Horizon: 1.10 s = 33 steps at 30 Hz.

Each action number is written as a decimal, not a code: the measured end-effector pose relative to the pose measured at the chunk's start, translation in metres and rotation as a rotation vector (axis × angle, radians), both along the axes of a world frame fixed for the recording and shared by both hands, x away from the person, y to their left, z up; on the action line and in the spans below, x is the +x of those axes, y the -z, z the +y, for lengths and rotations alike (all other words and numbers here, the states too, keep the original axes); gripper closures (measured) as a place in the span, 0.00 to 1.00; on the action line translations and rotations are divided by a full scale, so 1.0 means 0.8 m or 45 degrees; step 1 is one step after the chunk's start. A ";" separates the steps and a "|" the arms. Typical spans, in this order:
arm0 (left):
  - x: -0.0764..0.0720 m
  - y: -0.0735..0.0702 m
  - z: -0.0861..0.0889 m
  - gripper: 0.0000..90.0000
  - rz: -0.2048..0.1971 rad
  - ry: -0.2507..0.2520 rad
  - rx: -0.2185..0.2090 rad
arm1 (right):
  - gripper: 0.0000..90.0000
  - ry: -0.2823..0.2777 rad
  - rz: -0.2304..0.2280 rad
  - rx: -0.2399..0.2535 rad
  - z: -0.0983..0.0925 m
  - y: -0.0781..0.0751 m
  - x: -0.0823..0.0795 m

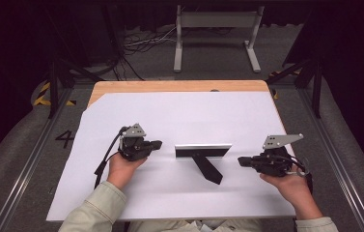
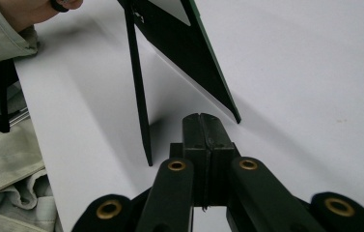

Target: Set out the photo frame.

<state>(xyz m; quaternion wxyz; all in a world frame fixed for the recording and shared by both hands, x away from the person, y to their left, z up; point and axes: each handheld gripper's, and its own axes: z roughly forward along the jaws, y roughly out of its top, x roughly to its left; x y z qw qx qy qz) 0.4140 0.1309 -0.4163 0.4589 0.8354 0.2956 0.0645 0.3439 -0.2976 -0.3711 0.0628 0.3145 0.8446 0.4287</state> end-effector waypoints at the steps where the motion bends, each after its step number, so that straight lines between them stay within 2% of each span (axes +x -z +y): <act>1: 0.001 0.001 -0.003 0.99 0.005 0.006 0.000 | 1.00 0.000 0.003 -0.001 -0.001 0.000 0.000; 7: 0.008 0.011 -0.015 1.00 0.051 0.027 0.003 | 1.00 0.023 0.002 -0.004 -0.007 0.001 -0.002; 11: 0.018 0.022 -0.025 1.00 0.100 0.029 -0.021 | 1.00 0.039 -0.001 0.001 -0.012 0.000 -0.003; 13: 0.020 0.024 -0.028 1.00 0.103 0.029 -0.019 | 1.00 0.040 0.000 0.001 -0.013 0.000 -0.003; 21: 0.027 0.034 -0.043 1.00 0.179 0.056 -0.005 | 1.00 0.046 0.006 0.001 -0.016 0.002 -0.006; 29: 0.027 0.038 -0.053 1.00 0.212 0.088 0.010 | 1.00 0.047 0.019 0.000 -0.014 0.005 -0.007; 31: 0.027 0.038 -0.058 1.00 0.223 0.105 0.039 | 1.00 0.049 0.021 -0.001 -0.014 0.006 -0.007; 33: 0.026 0.038 -0.064 1.00 0.208 0.114 0.064 | 1.00 0.052 0.020 0.001 -0.015 0.006 -0.007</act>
